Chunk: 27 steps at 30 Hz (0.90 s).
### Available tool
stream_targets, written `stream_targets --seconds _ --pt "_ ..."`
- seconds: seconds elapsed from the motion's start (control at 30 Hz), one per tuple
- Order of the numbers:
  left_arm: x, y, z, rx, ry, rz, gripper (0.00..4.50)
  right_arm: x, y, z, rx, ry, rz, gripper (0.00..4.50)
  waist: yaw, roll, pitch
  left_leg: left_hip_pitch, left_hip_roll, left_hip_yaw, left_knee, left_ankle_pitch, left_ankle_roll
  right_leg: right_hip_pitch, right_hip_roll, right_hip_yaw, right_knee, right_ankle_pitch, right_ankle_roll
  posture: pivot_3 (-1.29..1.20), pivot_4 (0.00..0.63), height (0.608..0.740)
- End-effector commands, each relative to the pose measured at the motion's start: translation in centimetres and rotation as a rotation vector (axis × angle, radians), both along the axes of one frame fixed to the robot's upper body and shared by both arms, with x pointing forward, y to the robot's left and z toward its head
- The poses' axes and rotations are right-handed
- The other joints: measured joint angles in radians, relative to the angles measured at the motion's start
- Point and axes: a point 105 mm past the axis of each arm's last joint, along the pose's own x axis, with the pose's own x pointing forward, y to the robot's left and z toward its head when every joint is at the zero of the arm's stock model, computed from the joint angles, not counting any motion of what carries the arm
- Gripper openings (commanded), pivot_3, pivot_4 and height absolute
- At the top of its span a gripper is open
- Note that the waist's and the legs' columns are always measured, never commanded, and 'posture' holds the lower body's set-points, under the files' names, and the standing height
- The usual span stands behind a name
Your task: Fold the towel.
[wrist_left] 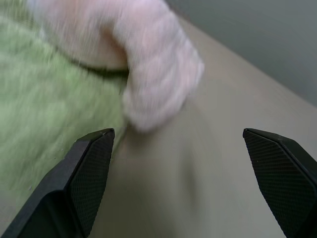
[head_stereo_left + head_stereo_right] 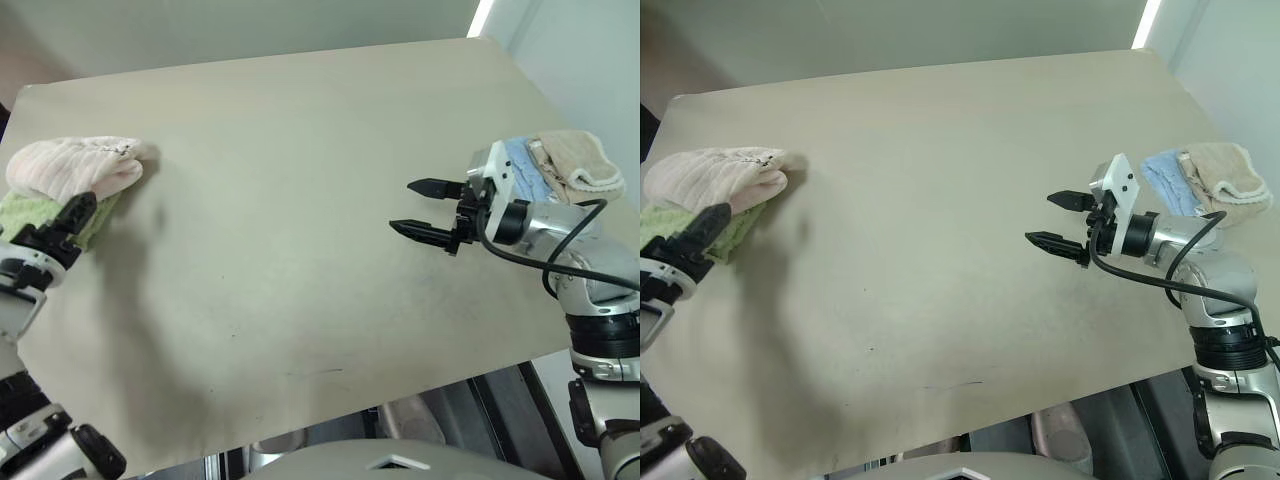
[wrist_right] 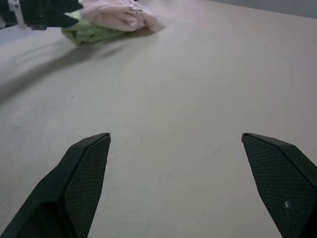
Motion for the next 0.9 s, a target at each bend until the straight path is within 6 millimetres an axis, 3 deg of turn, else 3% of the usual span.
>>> stream_targets --seconds 0.03,0.13,0.37,0.67,0.9 --pt "0.3 -5.8 1.4 0.098 -0.057 -0.236 4.47 0.7 -0.5 1.6 0.02 -0.067 -0.034 4.5 0.002 0.0 0.0 0.0 0.0 0.0 0.0 0.0 0.0 0.001 0.0 0.0 0.0 0.0 0.0 0.0 0.15 0.74" --pt "2.3 -11.7 1.3 0.344 -0.077 -0.423 4.47 1.4 -1.0 1.5 0.018 -0.081 -0.083 4.5 0.022 0.0 0.0 0.001 -0.001 -0.002 0.001 0.0 0.0 0.002 -0.001 -0.001 0.0 -0.001 -0.002 0.0 0.15 0.74" --pt "5.6 -18.6 0.9 0.558 -0.181 -0.711 4.47 3.0 -2.3 0.8 0.001 -0.111 -0.2 4.5 0.016 0.0 0.0 0.004 -0.001 -0.002 0.001 -0.002 0.002 0.005 -0.001 0.0 0.0 0.003 -0.002 0.0 0.15 0.74" --pt "6.6 -17.0 1.0 0.603 -0.205 -0.762 4.47 1.3 -4.8 -0.9 -0.029 -0.059 -0.225 4.5 0.002 0.0 0.0 0.002 0.0 -0.002 -0.005 -0.003 0.002 0.001 -0.001 -0.001 -0.001 0.001 0.007 0.0 0.15 0.74" --pt "5.8 -16.9 0.4 0.589 -0.176 -0.801 4.47 0.1 -5.1 -1.4 -0.036 -0.039 -0.235 4.5 0.002 0.0 0.0 0.002 0.001 -0.002 -0.005 -0.004 0.002 0.002 -0.001 -0.001 -0.002 -0.001 0.005 0.0 0.15 0.74"
